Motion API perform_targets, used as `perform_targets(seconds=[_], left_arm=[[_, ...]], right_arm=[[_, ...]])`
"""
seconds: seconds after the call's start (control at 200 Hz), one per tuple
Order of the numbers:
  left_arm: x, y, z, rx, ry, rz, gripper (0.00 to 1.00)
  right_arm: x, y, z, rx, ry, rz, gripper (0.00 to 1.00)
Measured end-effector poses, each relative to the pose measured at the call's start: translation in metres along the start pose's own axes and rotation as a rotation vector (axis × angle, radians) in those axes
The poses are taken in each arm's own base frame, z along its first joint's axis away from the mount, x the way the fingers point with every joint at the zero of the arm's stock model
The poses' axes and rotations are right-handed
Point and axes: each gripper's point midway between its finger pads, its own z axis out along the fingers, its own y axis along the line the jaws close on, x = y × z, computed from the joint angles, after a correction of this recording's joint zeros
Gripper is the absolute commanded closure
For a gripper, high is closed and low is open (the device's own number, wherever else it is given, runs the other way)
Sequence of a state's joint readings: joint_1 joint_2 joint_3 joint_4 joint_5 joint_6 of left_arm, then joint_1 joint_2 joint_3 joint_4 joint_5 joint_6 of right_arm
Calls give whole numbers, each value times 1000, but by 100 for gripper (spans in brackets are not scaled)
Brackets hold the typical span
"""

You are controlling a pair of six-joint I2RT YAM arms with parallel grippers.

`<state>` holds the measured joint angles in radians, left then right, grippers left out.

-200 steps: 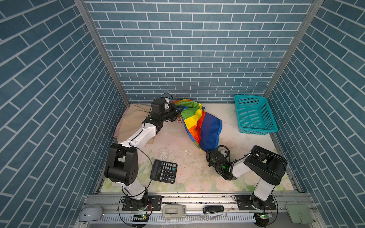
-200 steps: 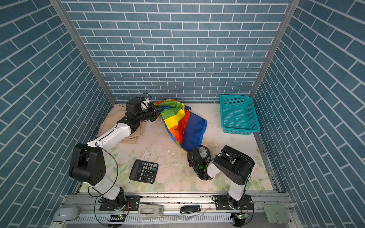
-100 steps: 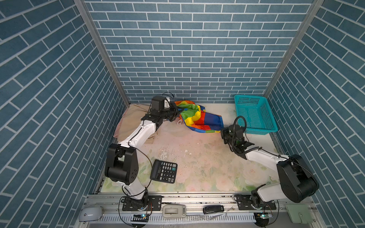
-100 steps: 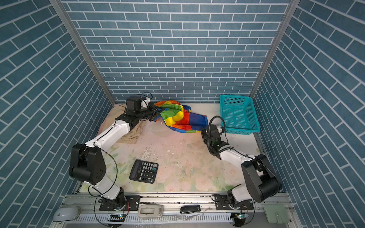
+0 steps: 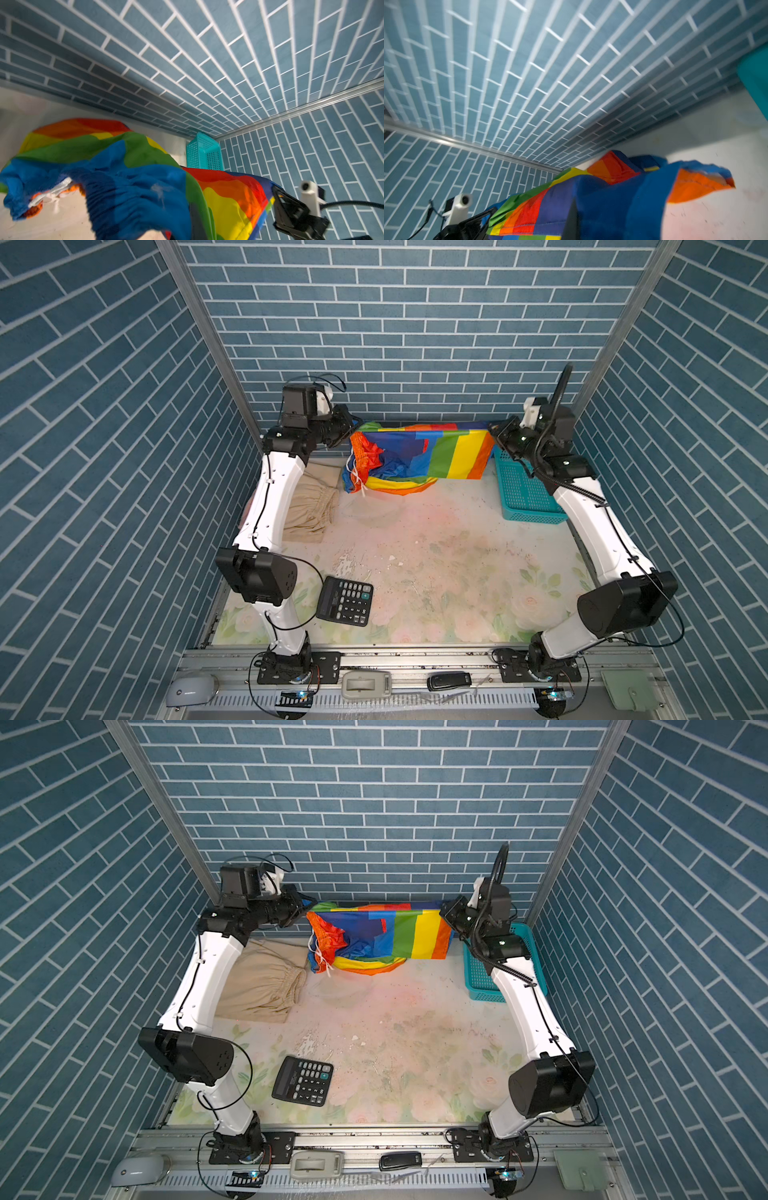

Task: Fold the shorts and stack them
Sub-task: 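Lift the rainbow shorts high with both grippers, stretching them between the grippers, then lay the stretched shorts flat on the table with both grippers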

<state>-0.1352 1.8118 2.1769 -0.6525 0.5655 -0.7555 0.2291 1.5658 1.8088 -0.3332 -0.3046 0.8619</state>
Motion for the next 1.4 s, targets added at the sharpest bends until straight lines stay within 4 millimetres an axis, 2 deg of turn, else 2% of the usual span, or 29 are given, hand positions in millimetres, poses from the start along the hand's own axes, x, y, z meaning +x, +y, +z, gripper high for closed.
perform_targets(seconds=[0.125, 0.245, 0.34, 0.39, 0.445, 0.495, 0.56, 0.605, 0.655, 0.73, 0.795, 0.835, 0.9, 0.965, 1.035, 1.11, 1.175, 1.285, 1.4], left_arm=[[-12, -54, -38, 99, -60, 73, 100], [0, -111, -86, 212, -93, 127, 100], [15, -160, -134, 329, -121, 171, 100], [18, -179, -157, 380, -141, 192, 100], [21, -196, -182, 430, -164, 219, 100], [22, -204, -195, 455, -175, 237, 100], [19, -197, -194, 447, -165, 236, 100], [15, -184, -183, 423, -147, 221, 100], [14, -162, -159, 383, -105, 190, 100], [19, -117, -106, 300, -13, 123, 100], [30, -57, -47, 198, 85, 39, 100], [43, -14, -10, 123, 153, -26, 100], [66, 53, 35, 10, 247, -118, 100], [88, 107, 69, -77, 325, -190, 100], [106, 143, 93, -127, 383, -231, 100], [114, 161, 112, -141, 415, -241, 100], [107, 165, 127, -130, 410, -225, 100], [83, 156, 144, -88, 367, -176, 100], [56, 134, 148, -37, 308, -120, 100]], right_arm=[[-40, 75, -58, -113, -72, -190, 100], [-63, 125, -126, -194, -138, -314, 100], [-79, 151, -175, -248, -197, -372, 100], [-83, 161, -195, -283, -209, -393, 100], [-86, 164, -204, -319, -194, -400, 100], [-85, 168, -209, -356, -167, -401, 100], [-84, 163, -197, -388, -109, -391, 100], [-82, 152, -176, -400, -48, -371, 100], [-81, 134, -148, -398, 18, -335, 100], [-75, 84, -84, -346, 131, -245, 100], [-59, 31, -25, -269, 231, -161, 100], [-40, -12, 16, -198, 303, -100, 100], [-6, -72, 66, -90, 403, -19, 100], [23, -119, 98, -9, 478, 35, 100], [43, -153, 119, 49, 523, 68, 100], [47, -169, 133, 71, 522, 61, 100], [41, -170, 135, 78, 499, 34, 100], [18, -154, 136, 46, 417, -39, 100], [-3, -135, 130, 11, 352, -85, 100]])
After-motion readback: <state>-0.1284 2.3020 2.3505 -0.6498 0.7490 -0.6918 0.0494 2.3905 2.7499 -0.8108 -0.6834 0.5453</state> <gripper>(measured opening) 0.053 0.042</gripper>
